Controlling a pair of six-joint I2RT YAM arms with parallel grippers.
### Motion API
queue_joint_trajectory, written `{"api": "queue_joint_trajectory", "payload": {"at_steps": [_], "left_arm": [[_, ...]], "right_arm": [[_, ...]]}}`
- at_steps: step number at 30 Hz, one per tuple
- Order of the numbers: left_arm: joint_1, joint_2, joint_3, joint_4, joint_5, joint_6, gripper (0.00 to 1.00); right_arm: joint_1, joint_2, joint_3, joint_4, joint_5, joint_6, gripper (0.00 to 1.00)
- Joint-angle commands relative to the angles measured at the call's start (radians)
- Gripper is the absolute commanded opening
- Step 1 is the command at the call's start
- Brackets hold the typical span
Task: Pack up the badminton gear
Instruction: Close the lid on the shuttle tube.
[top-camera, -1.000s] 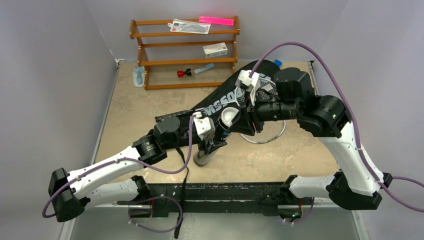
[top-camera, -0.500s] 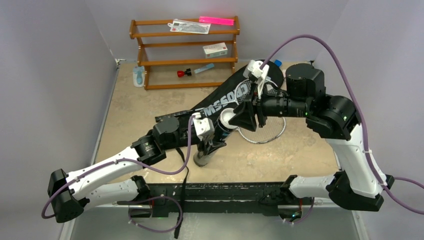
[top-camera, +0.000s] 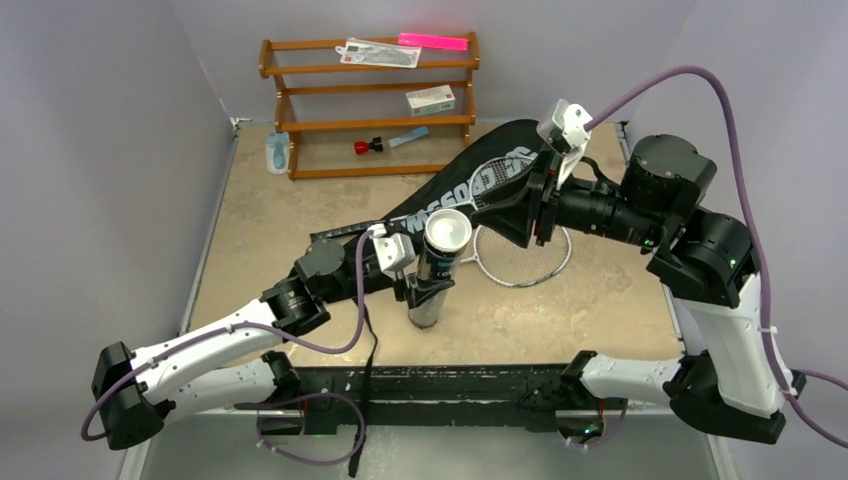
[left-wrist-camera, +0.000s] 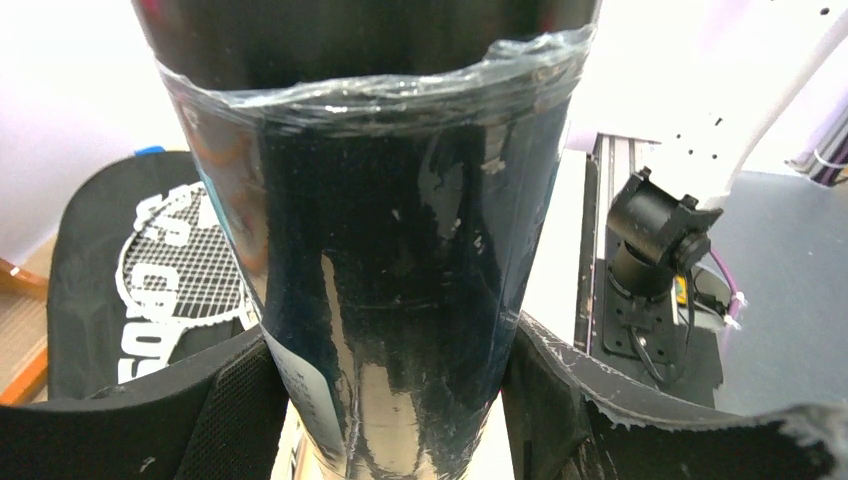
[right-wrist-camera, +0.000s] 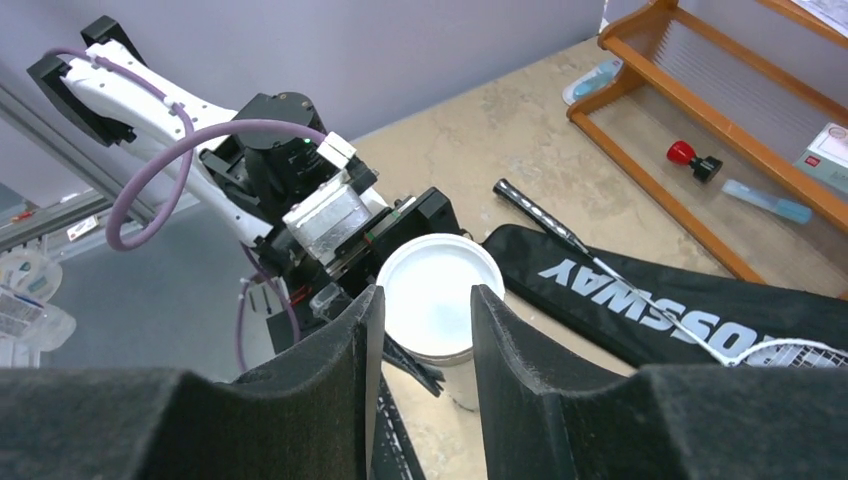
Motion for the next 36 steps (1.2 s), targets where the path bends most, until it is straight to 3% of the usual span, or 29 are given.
{"api": "queue_joint_trajectory", "payload": {"at_steps": [1, 6, 12, 14, 18, 29, 36], "left_arm": [[0.0, 0.017, -0.008, 0.193, -0.027, -0.006, 0.52], [0.0, 0.082, -0.012, 0.283, -0.05, 0.032, 0.52], [0.0, 0.167, -0.029, 0.42, -0.08, -0.008, 0.53], [0.0, 0.187, -0.033, 0.443, -0.085, -0.019, 0.53], [0.0, 0.208, -0.036, 0.455, -0.085, -0.026, 0.53], [0.0, 0.2, -0.03, 0.401, -0.109, -0.039, 0.53], [0.0, 0.207, -0.014, 0.366, -0.109, -0.039, 0.53]], "right_arm": [[-0.003, 0.022, 0.009, 0.065, 0.025, 0.0, 0.39], [-0.003, 0.006, -0.061, 0.144, 0.042, -0.014, 0.38], [-0.004, -0.044, -0.227, 0.36, 0.063, -0.021, 0.36], [-0.004, -0.06, -0.292, 0.434, 0.066, -0.025, 0.3], [-0.003, -0.083, -0.374, 0.545, 0.085, -0.033, 0.0], [-0.003, -0.144, -0.584, 0.701, 0.085, -0.075, 0.0], [-0.004, -0.147, -0.593, 0.719, 0.086, -0.09, 0.0]]}}
